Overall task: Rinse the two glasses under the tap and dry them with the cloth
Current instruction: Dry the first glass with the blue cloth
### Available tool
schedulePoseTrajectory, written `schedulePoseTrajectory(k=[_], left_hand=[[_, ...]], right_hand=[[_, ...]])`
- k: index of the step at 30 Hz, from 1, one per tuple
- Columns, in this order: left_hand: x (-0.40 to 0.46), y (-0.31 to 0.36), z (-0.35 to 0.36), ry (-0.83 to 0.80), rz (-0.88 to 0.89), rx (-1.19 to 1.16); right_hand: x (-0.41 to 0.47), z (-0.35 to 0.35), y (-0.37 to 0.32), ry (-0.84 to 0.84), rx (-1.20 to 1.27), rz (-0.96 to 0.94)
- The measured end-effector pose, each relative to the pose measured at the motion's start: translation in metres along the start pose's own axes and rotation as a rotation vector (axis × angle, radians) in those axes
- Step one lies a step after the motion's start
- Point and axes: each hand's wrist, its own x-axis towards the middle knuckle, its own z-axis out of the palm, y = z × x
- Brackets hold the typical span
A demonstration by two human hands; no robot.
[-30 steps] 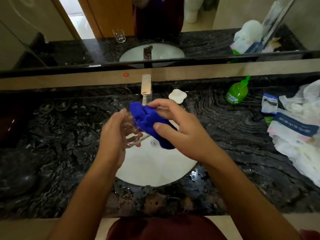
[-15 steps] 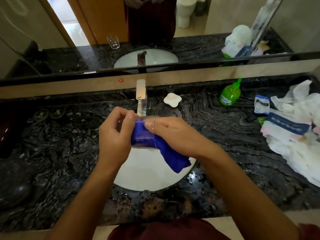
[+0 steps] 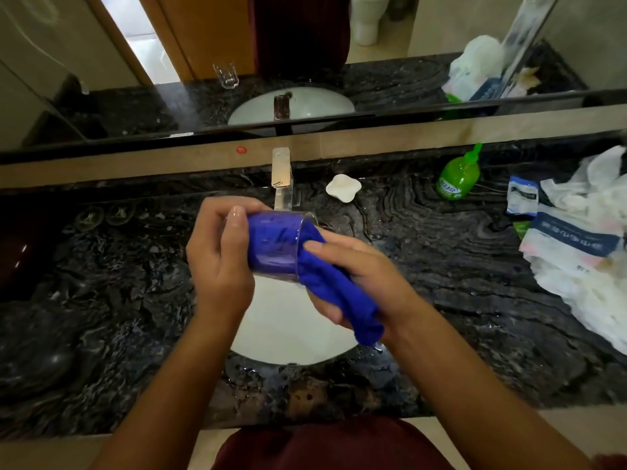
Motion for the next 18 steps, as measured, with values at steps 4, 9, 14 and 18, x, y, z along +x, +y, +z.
schedulePoseTrajectory(k=[4,9,14,18], left_hand=[[0.013,0.003,-0.004,-0.144,-0.226,0.051],[0.018,-0.005,-0.008,-0.46,-0.485,0.129],[0.007,-0.014,0.001,-0.499,-0.895,0.013],[0.009,-0.015,-0.007,-0.506,-1.068,-0.127]], right_hand=[[-0.002,-0.008,-0.004,-0.024,-0.544,-0.031],[0.0,-0.013,-0.013,-0.167,-1.597,-0.222],[-0.005,-0.016,-0.005,-0.232,-2.189,-0.547],[-0.001,-0.035,-0.014,-0.132,-2.063,-0.929]])
